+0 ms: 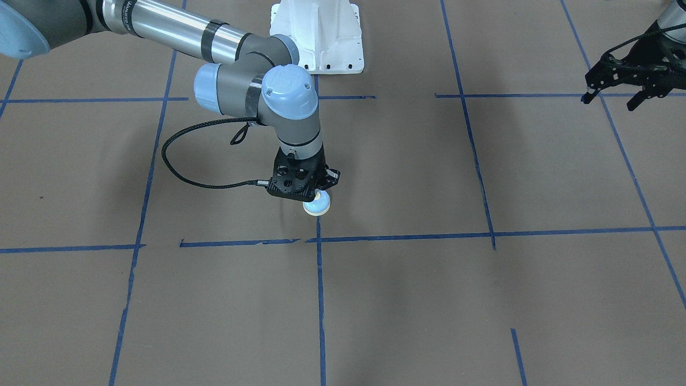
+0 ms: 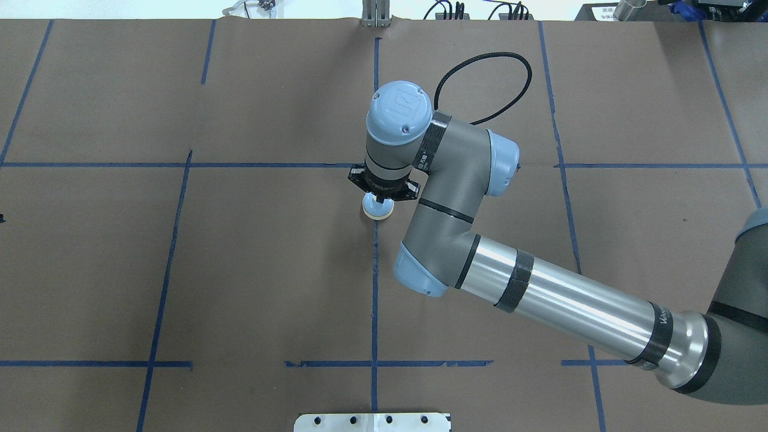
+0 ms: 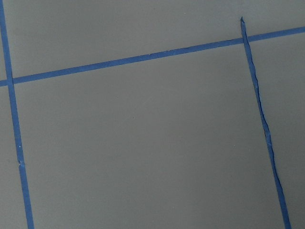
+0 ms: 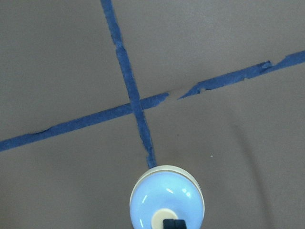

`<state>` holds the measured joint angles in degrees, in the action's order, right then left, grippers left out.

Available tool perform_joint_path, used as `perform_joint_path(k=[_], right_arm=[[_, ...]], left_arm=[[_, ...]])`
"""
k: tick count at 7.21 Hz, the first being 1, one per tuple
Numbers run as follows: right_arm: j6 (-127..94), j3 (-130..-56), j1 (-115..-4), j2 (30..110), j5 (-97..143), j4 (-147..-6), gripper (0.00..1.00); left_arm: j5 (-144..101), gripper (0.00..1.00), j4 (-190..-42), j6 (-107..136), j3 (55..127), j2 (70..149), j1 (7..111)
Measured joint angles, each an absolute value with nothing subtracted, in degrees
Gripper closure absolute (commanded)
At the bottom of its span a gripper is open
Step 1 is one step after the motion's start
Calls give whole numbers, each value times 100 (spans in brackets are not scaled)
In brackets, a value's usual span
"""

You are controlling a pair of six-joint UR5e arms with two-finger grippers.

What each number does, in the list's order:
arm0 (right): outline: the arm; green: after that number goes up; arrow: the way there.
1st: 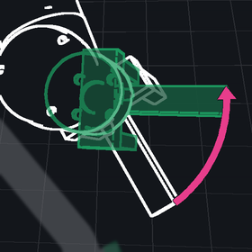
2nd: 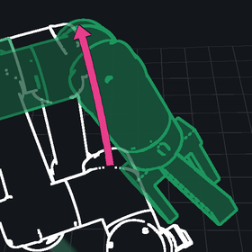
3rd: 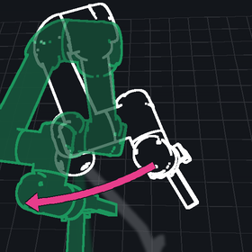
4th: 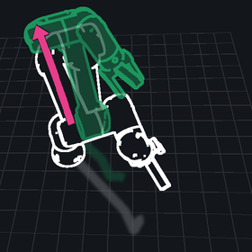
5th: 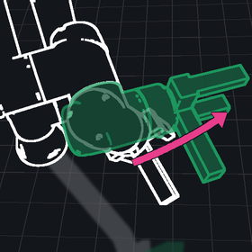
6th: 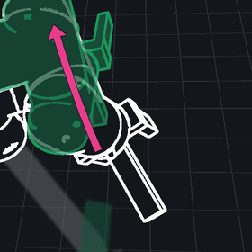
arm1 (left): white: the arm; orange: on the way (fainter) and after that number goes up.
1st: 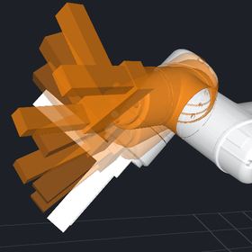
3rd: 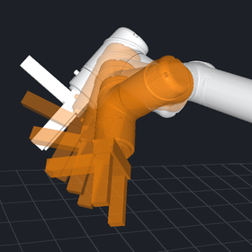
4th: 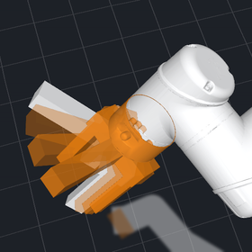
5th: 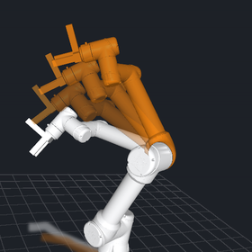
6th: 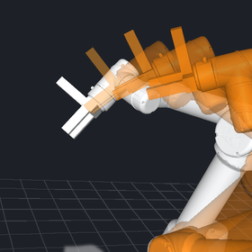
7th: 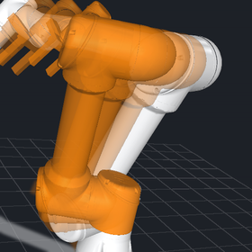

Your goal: Place and press bell with both arms

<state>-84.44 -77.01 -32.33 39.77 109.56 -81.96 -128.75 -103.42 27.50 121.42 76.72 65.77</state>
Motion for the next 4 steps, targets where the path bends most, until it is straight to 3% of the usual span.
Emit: perform_joint_path(k=[4], right_arm=[[-8387,-7694,-3199,3988,10937,-8191,100]], left_arm=[[-12876,0,-10337,2751,12189,7669,6582]])
